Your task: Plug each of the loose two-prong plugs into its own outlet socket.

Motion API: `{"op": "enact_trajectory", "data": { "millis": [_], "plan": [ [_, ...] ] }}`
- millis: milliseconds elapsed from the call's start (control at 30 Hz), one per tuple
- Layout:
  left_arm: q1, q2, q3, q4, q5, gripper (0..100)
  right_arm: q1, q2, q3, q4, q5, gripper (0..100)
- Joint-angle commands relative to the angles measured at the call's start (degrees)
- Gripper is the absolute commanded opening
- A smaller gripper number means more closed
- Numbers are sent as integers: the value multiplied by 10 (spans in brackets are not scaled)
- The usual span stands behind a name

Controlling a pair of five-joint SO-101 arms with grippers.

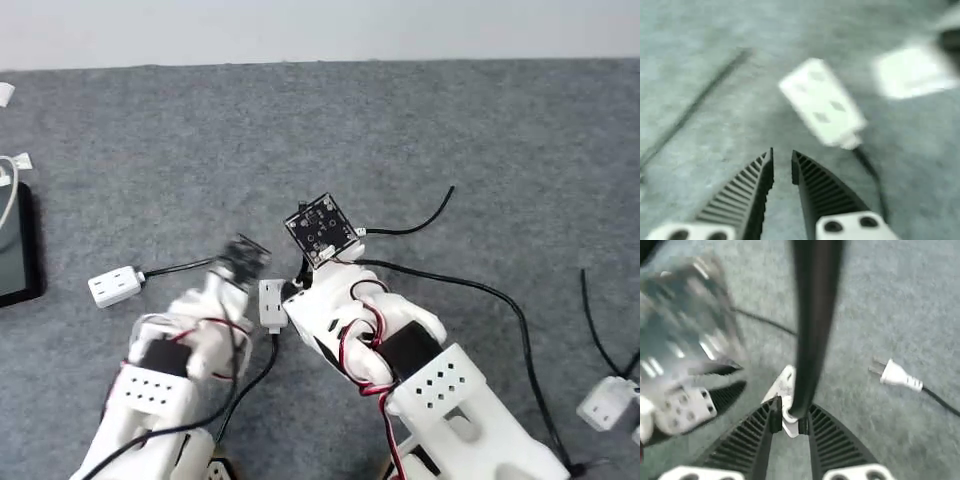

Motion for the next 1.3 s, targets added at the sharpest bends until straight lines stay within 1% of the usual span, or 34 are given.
{"op": "enact_trajectory", "data": {
  "millis": [0, 33, 100, 200, 333, 400, 500, 667, 1033, 1267],
  "plan": [
    [-127, -9, -32, -21, 12, 14, 2, 7, -5, -47, -6, 8],
    [-149, -9, -36, -20, 12, 14, 2, 23, -7, -58, -5, 8],
    [-170, -8, -44, -4, 11, 15, 2, 68, -19, -79, -3, 8],
    [-170, -7, -50, 12, 8, 15, 2, 159, -61, -102, 30, 9],
    [-170, -7, -50, 12, 8, 15, 5, 276, -128, -123, 45, 9],
    [-170, -7, -50, 12, 8, 15, 4, 320, -156, -124, 62, 9],
    [-170, -7, -50, 11, 8, 15, 3, 364, -193, -123, 66, 9],
    [-170, -5, -50, 11, 7, 15, 1, 379, -206, -124, 69, 9],
    [-170, -6, -49, 11, -7, 15, 0, 385, -202, -120, 108, 9],
    [-170, -5, -49, 11, -7, 15, -15, 385, -197, -122, 109, 9]
  ]
}}
